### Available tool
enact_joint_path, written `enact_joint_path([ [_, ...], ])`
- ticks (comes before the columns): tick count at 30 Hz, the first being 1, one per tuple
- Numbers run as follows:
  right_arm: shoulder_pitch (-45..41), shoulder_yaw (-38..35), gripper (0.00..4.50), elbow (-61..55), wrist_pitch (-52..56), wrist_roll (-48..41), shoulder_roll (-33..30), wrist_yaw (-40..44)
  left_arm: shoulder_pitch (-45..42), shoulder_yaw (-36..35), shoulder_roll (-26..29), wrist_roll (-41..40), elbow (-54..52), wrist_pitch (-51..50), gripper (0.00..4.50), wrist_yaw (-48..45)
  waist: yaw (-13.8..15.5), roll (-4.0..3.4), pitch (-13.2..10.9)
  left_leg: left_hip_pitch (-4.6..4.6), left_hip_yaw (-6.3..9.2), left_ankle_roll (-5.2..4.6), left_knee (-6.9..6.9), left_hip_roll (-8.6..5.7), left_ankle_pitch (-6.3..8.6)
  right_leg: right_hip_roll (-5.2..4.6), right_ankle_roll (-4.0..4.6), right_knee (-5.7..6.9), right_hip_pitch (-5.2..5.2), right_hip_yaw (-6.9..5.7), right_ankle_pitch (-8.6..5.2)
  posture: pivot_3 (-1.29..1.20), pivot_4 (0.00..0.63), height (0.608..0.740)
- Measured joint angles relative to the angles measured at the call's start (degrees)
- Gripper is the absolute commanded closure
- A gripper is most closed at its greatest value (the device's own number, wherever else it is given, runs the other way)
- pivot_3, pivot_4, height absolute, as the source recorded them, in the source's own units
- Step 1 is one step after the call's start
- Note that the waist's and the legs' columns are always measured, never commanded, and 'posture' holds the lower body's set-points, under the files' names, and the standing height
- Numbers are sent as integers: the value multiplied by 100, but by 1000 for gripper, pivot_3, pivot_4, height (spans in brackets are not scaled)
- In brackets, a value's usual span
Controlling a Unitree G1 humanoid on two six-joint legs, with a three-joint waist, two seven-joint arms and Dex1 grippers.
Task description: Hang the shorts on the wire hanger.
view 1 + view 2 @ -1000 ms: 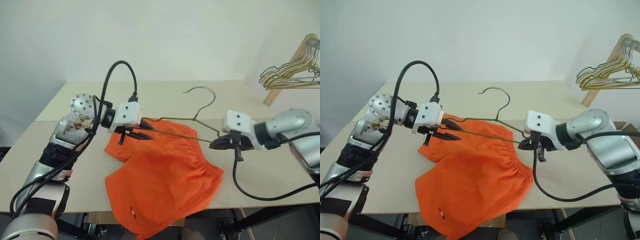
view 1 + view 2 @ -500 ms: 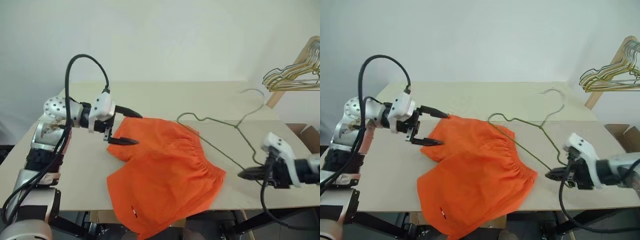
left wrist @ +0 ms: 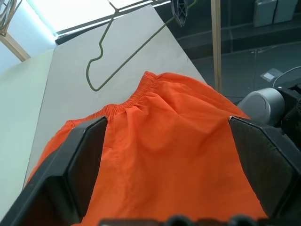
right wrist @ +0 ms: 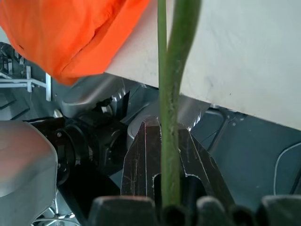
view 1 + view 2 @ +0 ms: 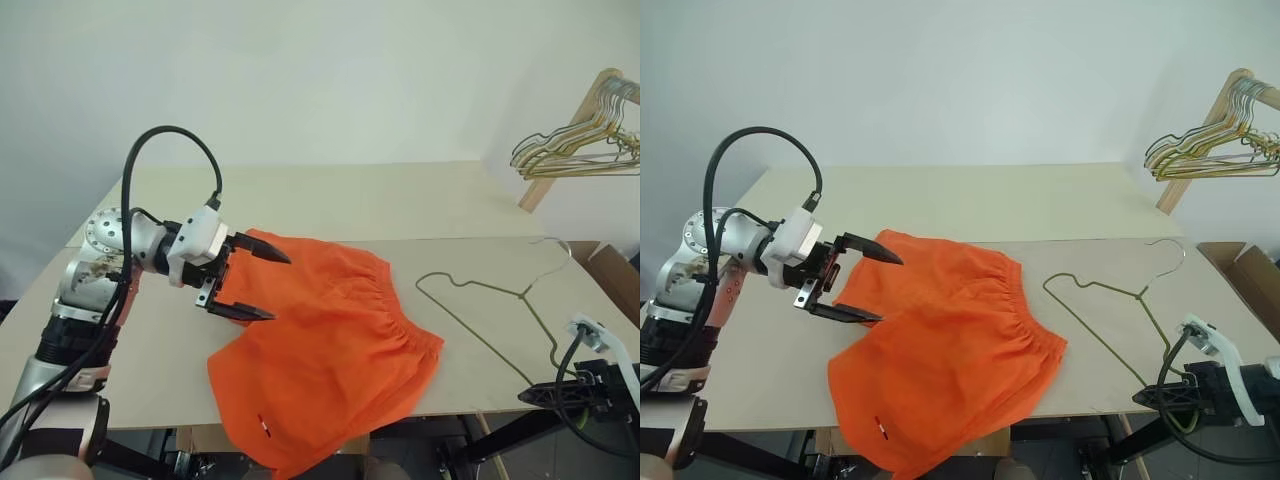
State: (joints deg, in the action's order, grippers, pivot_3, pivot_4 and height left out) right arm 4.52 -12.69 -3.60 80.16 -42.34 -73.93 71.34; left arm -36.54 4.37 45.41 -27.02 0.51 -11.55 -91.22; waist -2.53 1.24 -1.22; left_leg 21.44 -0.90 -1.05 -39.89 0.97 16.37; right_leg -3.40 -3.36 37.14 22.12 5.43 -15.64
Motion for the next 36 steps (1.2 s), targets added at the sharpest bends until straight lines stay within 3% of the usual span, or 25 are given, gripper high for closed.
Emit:
enact_joint_path([
  [19,-1425,1997,4500,631,-499,234,-50,616,140,-40,184,-16,-435,-261,16,118,40,0,0,0,1,-1,2,2,1,1,-1,-1,4,-2,-1,13,0,740],
  [36,-1521,2423,4500,859,-788,463,-108,1041,197,-113,242,-20,-554,-320,16,186,187,-1,0,1,-3,-1,2,0,1,0,0,-1,4,-1,-1,49,0,740],
])
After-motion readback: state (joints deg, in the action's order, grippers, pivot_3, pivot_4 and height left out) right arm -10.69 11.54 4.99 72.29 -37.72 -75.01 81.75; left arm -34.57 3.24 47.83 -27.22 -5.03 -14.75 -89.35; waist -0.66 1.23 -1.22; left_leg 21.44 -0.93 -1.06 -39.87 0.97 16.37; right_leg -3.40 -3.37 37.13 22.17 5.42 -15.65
